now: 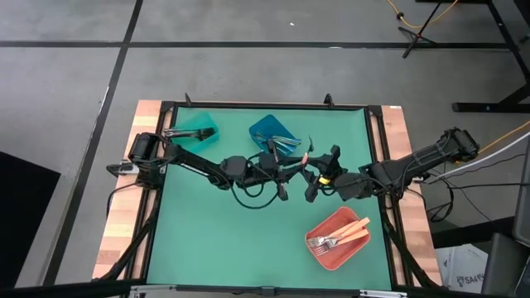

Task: Sort silverware by color (type)
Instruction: Put the orange fork into the orange bin

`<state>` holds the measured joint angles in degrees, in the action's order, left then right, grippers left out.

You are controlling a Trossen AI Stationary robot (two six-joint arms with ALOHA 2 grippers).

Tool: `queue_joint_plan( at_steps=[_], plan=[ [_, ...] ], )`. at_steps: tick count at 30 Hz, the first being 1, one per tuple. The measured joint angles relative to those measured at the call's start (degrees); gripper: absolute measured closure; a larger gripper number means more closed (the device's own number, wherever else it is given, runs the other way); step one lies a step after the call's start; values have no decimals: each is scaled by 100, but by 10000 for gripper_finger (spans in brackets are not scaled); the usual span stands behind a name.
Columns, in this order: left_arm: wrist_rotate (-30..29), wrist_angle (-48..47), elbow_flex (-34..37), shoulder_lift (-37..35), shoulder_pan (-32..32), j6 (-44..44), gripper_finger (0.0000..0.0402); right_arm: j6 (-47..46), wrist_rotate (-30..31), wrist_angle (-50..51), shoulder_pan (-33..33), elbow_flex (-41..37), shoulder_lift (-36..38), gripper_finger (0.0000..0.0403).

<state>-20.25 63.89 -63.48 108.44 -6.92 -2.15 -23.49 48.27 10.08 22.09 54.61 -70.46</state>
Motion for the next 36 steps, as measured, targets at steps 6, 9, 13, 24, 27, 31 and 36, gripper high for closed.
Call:
queue_joint_plan(
  at_steps=[6, 9, 13, 24, 27, 31, 36],
  plan=[
    [-18, -28, 0, 0, 4, -1, 334, 0, -32, 0, 0, 0, 0, 315],
    [-27, -30, 0, 0, 4, -9, 334, -4, -21, 0, 0, 0, 0, 336],
    [-49, -34, 0, 0, 4, -13, 333, -5, 5, 5, 0, 0, 0, 355],
    [-16, -43, 0, 0, 4, 55, 298, 152, -28, 39, 0, 0, 0, 361],
    [-11, -43, 0, 0, 0, 70, 289, 168, -28, 40, 0, 0, 2, 362],
    [2, -41, 0, 0, -2, 72, 272, 300, -28, 43, 0, 0, 9, 364],
    [6, -43, 0, 0, -16, 72, 254, 304, -48, 181, 0, 0, 96, 365]
  ],
)
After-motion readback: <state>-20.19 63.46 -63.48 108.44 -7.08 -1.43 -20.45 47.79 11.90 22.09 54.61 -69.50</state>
